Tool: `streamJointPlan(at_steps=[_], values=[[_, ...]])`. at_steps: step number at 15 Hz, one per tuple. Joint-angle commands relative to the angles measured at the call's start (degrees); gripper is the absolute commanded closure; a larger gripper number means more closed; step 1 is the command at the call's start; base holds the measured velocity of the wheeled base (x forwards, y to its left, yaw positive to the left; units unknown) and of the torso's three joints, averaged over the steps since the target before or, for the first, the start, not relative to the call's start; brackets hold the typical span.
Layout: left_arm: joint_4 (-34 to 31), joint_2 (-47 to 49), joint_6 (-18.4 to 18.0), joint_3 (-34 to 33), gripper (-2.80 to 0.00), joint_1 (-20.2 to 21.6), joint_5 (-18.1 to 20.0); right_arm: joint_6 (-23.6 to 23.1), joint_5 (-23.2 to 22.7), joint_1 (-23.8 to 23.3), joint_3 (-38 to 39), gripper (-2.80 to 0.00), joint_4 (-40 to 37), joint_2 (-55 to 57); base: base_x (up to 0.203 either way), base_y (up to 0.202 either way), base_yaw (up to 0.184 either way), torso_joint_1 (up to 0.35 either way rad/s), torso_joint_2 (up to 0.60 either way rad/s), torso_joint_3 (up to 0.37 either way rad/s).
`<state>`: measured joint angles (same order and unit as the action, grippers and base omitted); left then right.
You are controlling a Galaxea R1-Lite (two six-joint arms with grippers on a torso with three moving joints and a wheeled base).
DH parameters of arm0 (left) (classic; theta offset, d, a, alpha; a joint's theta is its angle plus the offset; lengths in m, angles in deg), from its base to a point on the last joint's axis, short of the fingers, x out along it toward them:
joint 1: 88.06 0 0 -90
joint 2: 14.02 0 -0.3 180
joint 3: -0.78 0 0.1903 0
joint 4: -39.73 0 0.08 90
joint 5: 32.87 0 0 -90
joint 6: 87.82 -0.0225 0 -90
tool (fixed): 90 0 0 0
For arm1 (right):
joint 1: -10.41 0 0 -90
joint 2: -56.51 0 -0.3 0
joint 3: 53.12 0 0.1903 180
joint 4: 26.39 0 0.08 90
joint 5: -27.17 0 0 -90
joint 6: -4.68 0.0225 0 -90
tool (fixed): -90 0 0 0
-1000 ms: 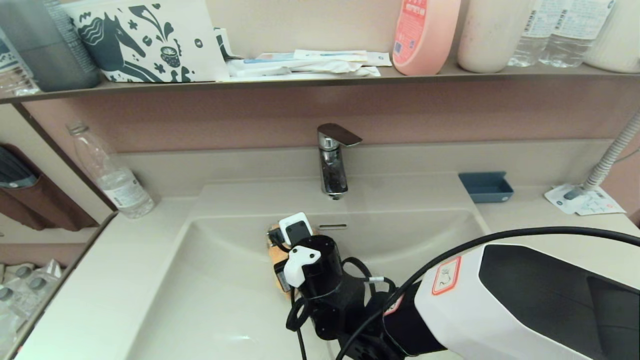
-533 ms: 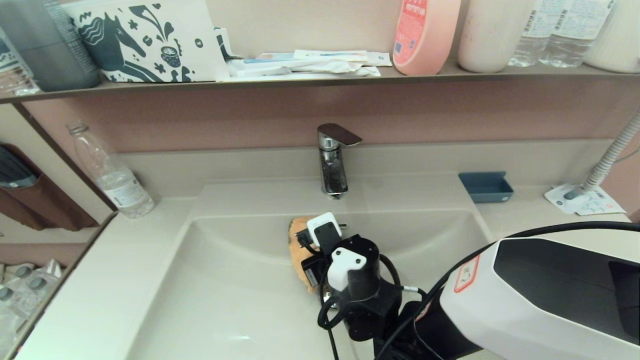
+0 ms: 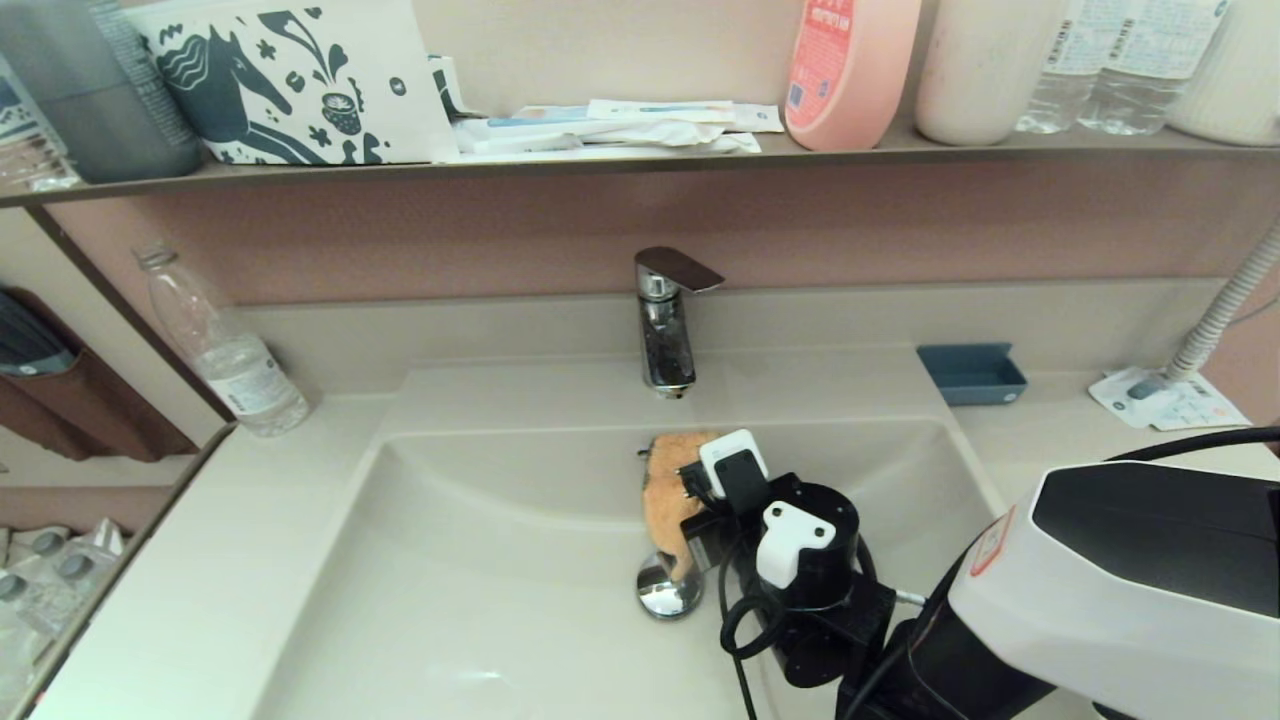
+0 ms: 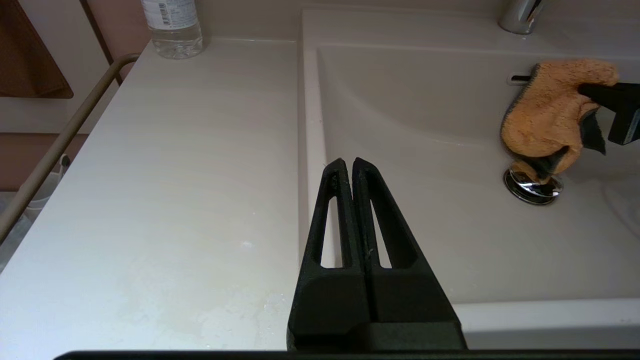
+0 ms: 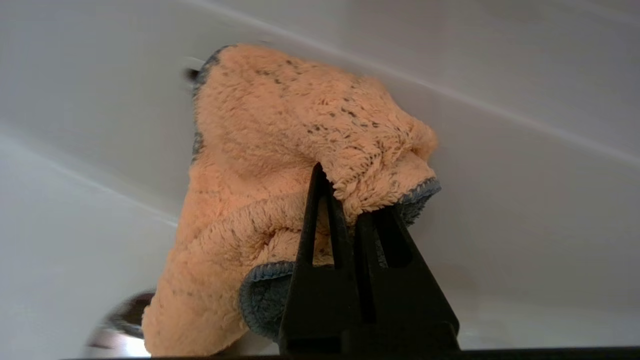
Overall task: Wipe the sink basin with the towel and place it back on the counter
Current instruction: Wipe the sink
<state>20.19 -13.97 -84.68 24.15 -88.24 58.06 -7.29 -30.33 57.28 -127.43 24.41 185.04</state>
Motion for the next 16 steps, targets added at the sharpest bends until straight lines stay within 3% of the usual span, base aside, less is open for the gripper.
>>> streamJointPlan(at_steps=[1, 8, 13, 16], values=[[0.04, 0.04, 0.06, 0.00, 0.00, 0.01, -0.02, -0.46, 0.19, -1.68, 2.38, 0.00, 2.05, -0.67, 0.000, 0.000, 0.000, 0.000, 0.00, 0.000], [0.04, -0.05, 0.03, 0.00, 0.00, 0.01, -0.03, -2.03, -0.72, -11.25, 12.82, 0.00, 8.75, -5.00, 0.000, 0.000, 0.000, 0.000, 0.00, 0.000], [0.04, 0.04, 0.11, 0.00, 0.00, 0.01, -0.05, -2.09, -2.85, -16.31, 19.24, 0.00, 9.28, -11.35, 0.000, 0.000, 0.000, 0.000, 0.00, 0.000], [0.04, 0.04, 0.03, 0.00, 0.00, 0.01, -0.01, -2.37, -3.49, -16.19, 19.74, 0.00, 9.24, -11.38, 0.000, 0.000, 0.000, 0.000, 0.00, 0.000]])
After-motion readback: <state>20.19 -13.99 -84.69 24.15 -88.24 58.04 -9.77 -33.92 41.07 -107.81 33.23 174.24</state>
